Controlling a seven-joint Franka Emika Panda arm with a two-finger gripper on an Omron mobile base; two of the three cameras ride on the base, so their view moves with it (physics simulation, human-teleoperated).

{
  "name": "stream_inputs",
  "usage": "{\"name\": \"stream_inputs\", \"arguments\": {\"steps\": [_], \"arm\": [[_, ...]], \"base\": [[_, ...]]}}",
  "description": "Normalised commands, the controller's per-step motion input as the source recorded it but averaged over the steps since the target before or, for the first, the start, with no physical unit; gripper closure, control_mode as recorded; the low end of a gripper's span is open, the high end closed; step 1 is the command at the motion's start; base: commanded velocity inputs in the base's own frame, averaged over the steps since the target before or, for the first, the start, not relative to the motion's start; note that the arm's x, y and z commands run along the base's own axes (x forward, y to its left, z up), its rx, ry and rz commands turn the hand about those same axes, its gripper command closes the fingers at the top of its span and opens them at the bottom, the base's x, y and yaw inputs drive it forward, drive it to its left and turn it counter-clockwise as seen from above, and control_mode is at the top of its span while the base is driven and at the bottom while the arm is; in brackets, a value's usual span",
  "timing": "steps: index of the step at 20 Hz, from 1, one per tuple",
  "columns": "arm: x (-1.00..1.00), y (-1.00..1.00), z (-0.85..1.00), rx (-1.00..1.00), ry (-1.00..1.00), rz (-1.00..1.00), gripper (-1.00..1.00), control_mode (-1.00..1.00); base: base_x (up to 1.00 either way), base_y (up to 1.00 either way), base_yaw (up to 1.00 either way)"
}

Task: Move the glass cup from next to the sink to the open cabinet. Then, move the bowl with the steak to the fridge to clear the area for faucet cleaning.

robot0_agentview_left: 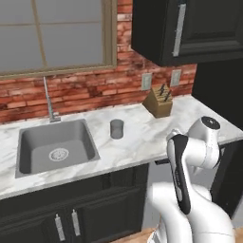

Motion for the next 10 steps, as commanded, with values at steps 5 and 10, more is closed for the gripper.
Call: {"name": "stream_inputs", "arguments": {"steps": [5, 10], "arm": [[0.00, 0.00, 0.00, 0.00, 0.00, 0.00, -1.00, 1.00], [0.00, 0.00, 0.00, 0.00, 0.00, 0.00, -1.00, 1.00]], "base": [[0.26, 0.56, -0.14], [0.38, 0.08, -0.07]]}}
